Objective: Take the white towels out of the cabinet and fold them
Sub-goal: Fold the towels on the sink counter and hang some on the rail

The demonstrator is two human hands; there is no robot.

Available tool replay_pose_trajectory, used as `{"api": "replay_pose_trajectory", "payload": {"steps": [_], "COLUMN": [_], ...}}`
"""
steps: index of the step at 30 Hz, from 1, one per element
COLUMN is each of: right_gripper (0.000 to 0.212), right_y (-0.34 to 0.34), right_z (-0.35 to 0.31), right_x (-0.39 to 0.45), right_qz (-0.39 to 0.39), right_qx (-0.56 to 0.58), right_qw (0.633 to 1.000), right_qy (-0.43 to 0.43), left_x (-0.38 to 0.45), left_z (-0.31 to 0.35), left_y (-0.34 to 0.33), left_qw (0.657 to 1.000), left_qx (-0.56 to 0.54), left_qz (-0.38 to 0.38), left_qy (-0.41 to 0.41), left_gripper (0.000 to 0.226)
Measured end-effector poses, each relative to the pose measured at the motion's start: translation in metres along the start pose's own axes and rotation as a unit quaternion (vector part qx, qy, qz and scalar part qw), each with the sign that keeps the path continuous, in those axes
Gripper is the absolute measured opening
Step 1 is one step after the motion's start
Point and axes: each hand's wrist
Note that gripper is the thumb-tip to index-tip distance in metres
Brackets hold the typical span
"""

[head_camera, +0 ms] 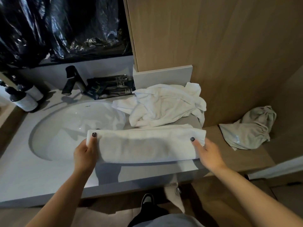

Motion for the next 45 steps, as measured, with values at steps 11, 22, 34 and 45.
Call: {"api": "replay_pose_trajectory", "payload": {"steps": [11,22,34,45], "right_gripper": [0.038,0.040,0.054,0.078], "right_y": [-0.017,-0.029,-0.146,-0.113], "right_z": [-0.025,-0.033,-0.062,-0.056], "right_x": [0.034,0.047,0.031,0.046], "right_qz": [0.095,0.137,-0.026,-0.087], "right_qx": [-0.278,-0.241,-0.486,-0.543], "right_qw": [0.956,0.954,0.831,0.814], "right_qy": [-0.023,-0.117,0.270,0.188], "left_x": [0.025,0.067,0.029,0.050], "left_z": [-0.028,-0.001,0.013,0.022], "left_y": [-0.011,-0.019,-0.078,-0.076], "left_qw": [0.995,0.953,0.845,0.823], "left_qx": [0.080,0.266,0.376,0.415], "left_qz": [-0.050,-0.126,-0.284,-0.308], "left_qy": [-0.025,0.068,-0.251,-0.236], "left_gripper": [0.031,0.029,0.075,0.108]}}
Point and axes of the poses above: each hand's wrist, its own x-axis towards the middle knuckle, its own y-axis out of the back of the hand, z = x × y, and after that the axes turned 3 degrees about -y, right-handed
